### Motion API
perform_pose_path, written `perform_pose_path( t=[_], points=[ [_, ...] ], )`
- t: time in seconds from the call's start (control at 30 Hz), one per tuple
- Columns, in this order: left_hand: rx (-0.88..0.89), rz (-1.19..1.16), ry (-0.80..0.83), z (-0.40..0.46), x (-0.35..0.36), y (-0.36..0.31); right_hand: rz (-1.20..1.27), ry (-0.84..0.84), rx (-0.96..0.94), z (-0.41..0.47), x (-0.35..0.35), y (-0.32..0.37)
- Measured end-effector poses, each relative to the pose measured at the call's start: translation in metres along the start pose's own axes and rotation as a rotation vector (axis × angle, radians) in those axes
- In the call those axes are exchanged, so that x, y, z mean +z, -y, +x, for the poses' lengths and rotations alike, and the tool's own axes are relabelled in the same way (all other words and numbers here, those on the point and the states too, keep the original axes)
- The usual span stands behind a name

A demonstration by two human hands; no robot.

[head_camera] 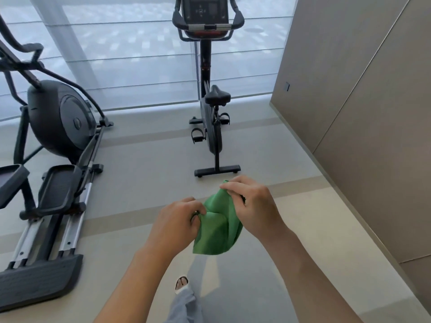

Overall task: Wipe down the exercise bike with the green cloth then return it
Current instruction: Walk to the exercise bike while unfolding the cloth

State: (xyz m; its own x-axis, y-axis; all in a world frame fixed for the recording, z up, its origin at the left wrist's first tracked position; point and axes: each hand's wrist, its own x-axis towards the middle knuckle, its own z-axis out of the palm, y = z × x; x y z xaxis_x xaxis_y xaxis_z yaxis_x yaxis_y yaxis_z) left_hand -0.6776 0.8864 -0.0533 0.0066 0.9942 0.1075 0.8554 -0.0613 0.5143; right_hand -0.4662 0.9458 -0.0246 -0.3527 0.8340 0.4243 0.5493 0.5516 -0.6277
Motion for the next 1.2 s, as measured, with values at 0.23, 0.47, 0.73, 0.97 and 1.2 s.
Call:
perform_pose_path(
  t=[0.23,0.47,0.73,0.97,1.2],
  points=[
    [0.104,-0.053,0.127,0.092,-0.032,0.058,-0.073,0.01,-0.011,0.104,0.036,0.004],
    [0.181,-0.138,-0.029,0.174,-0.07,0.113,-0.092,0.035,-0.007,0.185,0.077,0.003],
    [0.209,-0.098,-0.002,0.251,-0.079,0.15,-0.111,0.083,-0.043,0.248,0.101,-0.008],
    [0.199,-0.11,0.006,0.318,-0.066,0.156,-0.055,0.074,-0.075,0.303,0.112,-0.052],
    [0.136,-0.089,-0.054,0.407,-0.062,0.157,0.03,0.024,-0.018,0.369,0.117,-0.126]
  ],
)
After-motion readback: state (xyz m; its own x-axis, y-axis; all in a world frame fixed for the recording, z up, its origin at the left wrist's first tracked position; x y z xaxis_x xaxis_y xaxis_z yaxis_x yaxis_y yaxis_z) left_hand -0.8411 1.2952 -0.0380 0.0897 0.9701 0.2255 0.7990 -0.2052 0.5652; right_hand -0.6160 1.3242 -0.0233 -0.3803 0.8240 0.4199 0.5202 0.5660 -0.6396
